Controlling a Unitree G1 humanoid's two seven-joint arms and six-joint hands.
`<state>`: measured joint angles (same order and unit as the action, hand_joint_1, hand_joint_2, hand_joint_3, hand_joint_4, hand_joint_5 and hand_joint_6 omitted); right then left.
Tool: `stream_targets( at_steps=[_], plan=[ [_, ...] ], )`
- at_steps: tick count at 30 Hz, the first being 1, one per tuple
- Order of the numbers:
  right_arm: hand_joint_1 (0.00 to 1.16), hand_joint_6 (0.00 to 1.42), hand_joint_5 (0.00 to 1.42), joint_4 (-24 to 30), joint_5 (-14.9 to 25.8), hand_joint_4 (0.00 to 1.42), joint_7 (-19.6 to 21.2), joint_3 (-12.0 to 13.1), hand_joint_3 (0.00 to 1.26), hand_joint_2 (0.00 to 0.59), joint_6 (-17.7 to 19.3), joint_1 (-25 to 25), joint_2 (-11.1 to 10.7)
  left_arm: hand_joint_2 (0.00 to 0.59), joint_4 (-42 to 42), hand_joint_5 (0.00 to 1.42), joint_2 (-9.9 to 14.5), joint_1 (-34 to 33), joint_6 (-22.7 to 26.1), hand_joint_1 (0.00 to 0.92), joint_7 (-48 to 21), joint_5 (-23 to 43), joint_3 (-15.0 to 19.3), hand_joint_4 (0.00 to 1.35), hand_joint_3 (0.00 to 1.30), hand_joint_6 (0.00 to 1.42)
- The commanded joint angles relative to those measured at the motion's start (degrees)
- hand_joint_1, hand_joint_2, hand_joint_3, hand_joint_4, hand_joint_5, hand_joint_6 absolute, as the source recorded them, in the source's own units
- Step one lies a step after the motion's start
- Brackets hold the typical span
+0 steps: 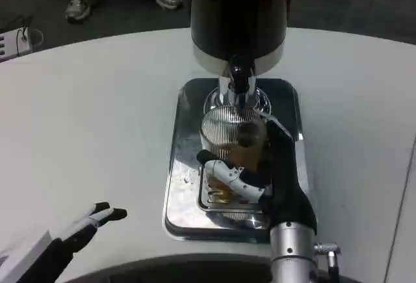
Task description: Grasp the cup under the faucet to collect the drink, then remove the cup.
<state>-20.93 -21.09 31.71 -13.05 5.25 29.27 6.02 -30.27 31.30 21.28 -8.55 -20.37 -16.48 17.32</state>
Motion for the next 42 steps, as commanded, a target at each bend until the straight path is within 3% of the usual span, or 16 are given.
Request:
stream_targets(
  at_steps=[1, 6, 16, 24, 42],
  plan=[
    [0.96, 0.66, 0.69, -1.8, 0.3, 0.67, 3.5, -0.3, 0.55, 0.225, 0.3, 0.9, 5.9, 0.075, 0.9, 0.12, 0.7, 0.3, 0.4, 0.0, -0.6, 0.3, 0.3, 0.05, 0.17, 0.22],
    [0.98, 1.04, 0.99, -1.9, 0.5, 0.94, 5.8, -0.6, 0.79, 0.227, 0.8, 0.8, 5.8, 0.075, 1.7, 0.12, 0.8, -0.4, 0.0, 0.0, -0.5, 0.4, 0.1, 0.05, 0.17, 0.22],
    [1.0, 1.37, 1.33, 1.0, 0.6, 1.3, 5.3, -1.5, 1.09, 0.229, 1.4, -1.3, 4.7, 0.075, 3.7, 0.12, 0.8, -2.1, -0.6, 0.0, -0.3, 0.4, -0.9, 0.05, 0.17, 0.23],
    [1.01, 1.42, 1.41, 9.4, -0.4, 1.39, -0.7, -4.2, 1.17, 0.219, -0.3, -6.9, 2.7, 0.075, 5.3, 0.12, 0.7, -3.7, -1.4, 0.0, -0.2, 0.7, -1.5, 0.05, 0.17, 0.23],
    [1.0, 1.42, 1.42, 29.4, -0.8, 1.4, -10.4, -8.9, 1.18, 0.229, -2.9, -22.1, -0.5, 0.075, 7.1, 0.12, 0.7, -5.6, -3.3, 0.0, 0.3, 0.6, -2.8, 0.05, 0.17, 0.23]
  ],
)
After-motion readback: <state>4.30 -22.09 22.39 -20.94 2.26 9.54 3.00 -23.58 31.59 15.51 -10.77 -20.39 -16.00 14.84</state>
